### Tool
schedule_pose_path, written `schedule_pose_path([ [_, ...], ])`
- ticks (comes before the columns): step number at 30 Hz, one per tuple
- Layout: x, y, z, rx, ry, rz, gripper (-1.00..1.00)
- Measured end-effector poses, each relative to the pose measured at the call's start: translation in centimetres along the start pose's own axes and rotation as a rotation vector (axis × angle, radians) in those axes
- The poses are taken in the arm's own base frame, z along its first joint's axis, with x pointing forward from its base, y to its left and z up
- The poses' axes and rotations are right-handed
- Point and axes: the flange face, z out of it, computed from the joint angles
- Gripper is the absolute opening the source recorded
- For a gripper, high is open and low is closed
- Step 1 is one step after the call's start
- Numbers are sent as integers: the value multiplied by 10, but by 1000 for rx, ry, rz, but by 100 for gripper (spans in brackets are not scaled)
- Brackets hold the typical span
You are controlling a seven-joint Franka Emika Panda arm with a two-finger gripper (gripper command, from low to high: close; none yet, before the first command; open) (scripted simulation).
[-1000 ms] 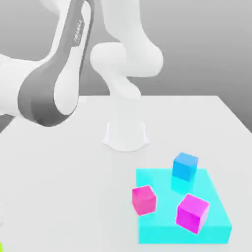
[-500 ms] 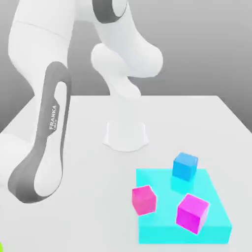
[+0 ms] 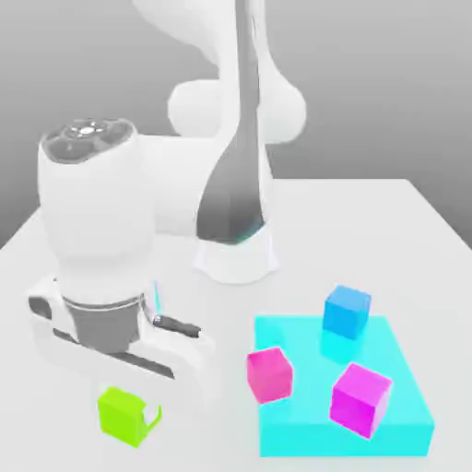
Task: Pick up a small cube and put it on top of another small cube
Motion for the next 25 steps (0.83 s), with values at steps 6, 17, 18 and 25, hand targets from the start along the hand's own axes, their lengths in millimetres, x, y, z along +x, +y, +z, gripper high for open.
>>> schedule_pose_path([
  [6, -135, -10, -25, -4, -3, -506, -100],
  [17, -302, 64, -30, -16, 0, -1321, -100],
  [18, -305, 65, -21, -17, 1, -1340, -100],
  [25, -307, 69, 27, -19, 2, -1359, 100],
])
